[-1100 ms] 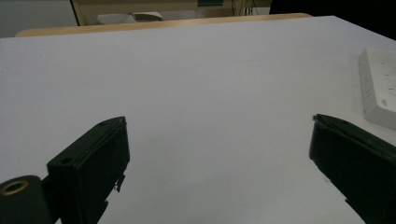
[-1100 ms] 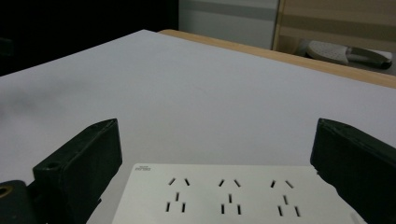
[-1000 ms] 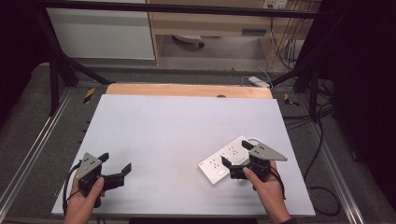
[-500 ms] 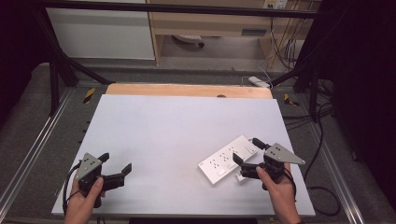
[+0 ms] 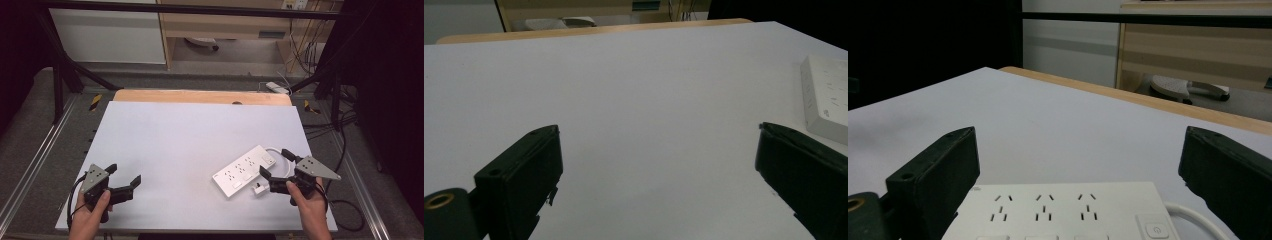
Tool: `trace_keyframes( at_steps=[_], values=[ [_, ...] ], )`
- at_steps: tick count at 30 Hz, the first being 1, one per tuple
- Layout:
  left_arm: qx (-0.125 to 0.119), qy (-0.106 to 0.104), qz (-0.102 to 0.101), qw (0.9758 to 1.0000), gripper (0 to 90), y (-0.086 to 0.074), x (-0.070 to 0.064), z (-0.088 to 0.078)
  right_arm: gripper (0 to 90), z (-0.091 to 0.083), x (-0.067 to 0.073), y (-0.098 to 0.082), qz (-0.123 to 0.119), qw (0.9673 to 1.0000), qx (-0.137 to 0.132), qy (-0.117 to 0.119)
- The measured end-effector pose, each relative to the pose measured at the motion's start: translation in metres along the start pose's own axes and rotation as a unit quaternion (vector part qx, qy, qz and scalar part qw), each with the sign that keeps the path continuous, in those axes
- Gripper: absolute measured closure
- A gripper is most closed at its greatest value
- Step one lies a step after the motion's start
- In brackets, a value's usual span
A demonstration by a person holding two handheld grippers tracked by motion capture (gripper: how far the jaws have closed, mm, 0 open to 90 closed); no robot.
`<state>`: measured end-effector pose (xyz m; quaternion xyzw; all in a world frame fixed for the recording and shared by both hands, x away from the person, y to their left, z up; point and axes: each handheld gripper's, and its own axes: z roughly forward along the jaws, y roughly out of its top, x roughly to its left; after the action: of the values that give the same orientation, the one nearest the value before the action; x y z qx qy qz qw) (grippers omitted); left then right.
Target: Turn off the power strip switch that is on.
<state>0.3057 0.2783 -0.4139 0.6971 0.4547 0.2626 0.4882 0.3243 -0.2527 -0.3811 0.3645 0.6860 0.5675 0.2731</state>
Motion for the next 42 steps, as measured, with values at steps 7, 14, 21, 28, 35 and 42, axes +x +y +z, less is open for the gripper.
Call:
trace_keyframes(
  at_steps=[7,14,21,28,35,42],
  values=[
    [0.0,-0.001,-0.001,1.0,4.9,0.0,-0.001,0.001,2.9,-0.014,-0.012,-0.006,0.002,0.9999,-0.003,-0.015],
    [0.0,-0.001,0.001,1.0,4.9,0.0,0.0,0.0,3.4,-0.025,-0.024,-0.014,0.008,0.9996,-0.009,-0.027],
    [-0.003,-0.003,0.001,1.0,4.9,0.0,-0.001,0.0,3.7,-0.035,-0.036,-0.021,0.021,0.9988,-0.016,-0.04],
    [-0.005,-0.003,0.0,1.0,4.9,0.001,-0.001,0.0,3.8,-0.037,-0.046,-0.032,0.021,0.9986,-0.006,-0.048],
    [-0.005,-0.005,0.001,1.0,4.9,0.0,-0.001,0.0,4.1,-0.034,-0.054,-0.044,0.024,0.998,0.022,-0.054],
    [0.0,-0.006,0.006,1.0,4.9,0.0,-0.002,0.001,4.1,-0.027,-0.056,-0.056,0.02,0.9967,0.061,-0.05]
  ],
)
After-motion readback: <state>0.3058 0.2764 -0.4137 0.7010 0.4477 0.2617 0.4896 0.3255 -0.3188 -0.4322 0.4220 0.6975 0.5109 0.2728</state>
